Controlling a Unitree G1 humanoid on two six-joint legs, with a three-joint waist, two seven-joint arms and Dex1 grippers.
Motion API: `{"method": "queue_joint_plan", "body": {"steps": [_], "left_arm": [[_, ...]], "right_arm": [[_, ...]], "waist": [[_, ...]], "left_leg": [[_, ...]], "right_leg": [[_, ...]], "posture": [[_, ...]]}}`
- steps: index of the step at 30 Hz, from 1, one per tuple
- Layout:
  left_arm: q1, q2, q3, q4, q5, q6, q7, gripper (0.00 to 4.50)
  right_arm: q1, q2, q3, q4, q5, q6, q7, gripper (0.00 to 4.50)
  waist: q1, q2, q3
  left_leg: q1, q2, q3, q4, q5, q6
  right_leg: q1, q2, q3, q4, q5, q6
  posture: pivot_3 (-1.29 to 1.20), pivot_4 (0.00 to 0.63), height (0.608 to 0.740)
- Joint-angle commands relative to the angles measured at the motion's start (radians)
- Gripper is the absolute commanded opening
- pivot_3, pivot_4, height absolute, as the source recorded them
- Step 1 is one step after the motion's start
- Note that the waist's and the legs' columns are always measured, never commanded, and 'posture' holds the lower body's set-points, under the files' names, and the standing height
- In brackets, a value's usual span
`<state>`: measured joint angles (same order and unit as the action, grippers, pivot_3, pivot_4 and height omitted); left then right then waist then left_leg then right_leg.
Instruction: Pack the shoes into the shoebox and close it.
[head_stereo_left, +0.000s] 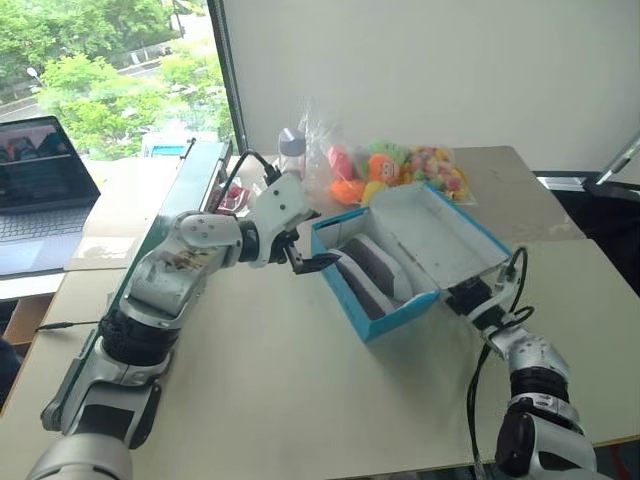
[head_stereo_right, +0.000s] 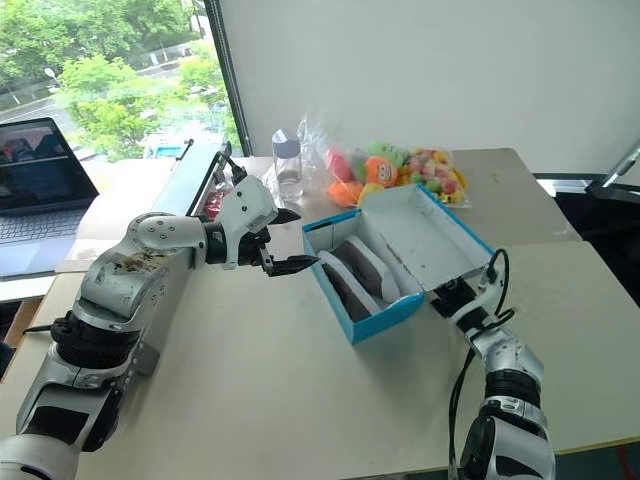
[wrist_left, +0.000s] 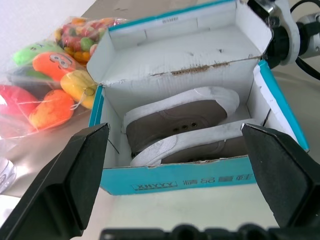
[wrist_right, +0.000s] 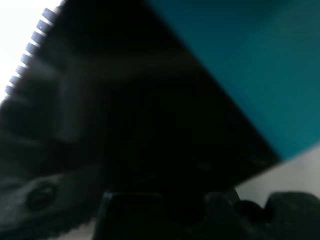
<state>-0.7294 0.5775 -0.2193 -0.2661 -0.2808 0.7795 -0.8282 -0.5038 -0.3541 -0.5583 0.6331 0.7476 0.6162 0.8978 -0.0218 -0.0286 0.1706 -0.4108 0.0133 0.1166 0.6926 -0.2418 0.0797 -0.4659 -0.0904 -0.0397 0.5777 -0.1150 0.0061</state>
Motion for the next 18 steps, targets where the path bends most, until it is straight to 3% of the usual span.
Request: {"method": "queue_joint_plan", "body": {"steps": [1,4,7,11,18], "left_arm": [[-0.008,-0.006,0.017,-0.043,-0.011,0.007,0.012,4.5],[-0.008,-0.006,0.014,-0.039,-0.009,0.004,0.012,4.5],[-0.011,-0.007,0.014,-0.031,-0.006,-0.001,0.01,4.5],[-0.017,-0.013,0.013,-0.021,-0.003,-0.006,0.012,4.5],[-0.007,-0.015,0.021,-0.018,0.002,-0.011,0.024,4.5]], "right_arm": [[-0.001,-0.035,-0.045,-0.213,0.208,0.197,0.056,0.06],[0.098,-0.086,0.094,-0.486,0.334,0.424,0.165,0.06],[0.175,-0.174,0.257,-0.648,0.291,0.472,0.223,0.06],[0.166,-0.23,0.333,-0.629,0.21,0.43,0.212,0.06],[0.04,-0.232,0.384,-0.589,0.123,0.384,0.154,0.06]], "waist": [[0.007,0.001,0.001],[0.011,0.002,0.001],[0.016,0.002,0.001],[0.017,0.001,0.001],[0.021,0.001,0.001]], "left_leg": [[-0.001,0.0,0.0,0.0,0.001,0.002],[-0.004,0.0,0.0,0.0,0.001,0.002],[-0.005,0.0,-0.001,0.0,0.0,0.003],[-0.006,-0.001,0.0,0.002,-0.001,0.001],[-0.006,-0.001,0.0,0.004,-0.002,-0.002]], "right_leg": [[-0.001,0.0,0.0,0.0,0.001,0.002],[-0.004,0.0,-0.001,0.0,0.001,0.002],[-0.005,0.0,-0.001,0.0,0.0,0.002],[-0.004,-0.001,-0.001,-0.001,-0.003,-0.003],[-0.004,0.0,-0.001,0.0,-0.003,-0.003]], "posture": [[0.0,0.15,0.74],[0.0,0.15,0.74],[0.0,0.15,0.74],[0.0,0.15,0.74],[0.0,0.15,0.74]]}}
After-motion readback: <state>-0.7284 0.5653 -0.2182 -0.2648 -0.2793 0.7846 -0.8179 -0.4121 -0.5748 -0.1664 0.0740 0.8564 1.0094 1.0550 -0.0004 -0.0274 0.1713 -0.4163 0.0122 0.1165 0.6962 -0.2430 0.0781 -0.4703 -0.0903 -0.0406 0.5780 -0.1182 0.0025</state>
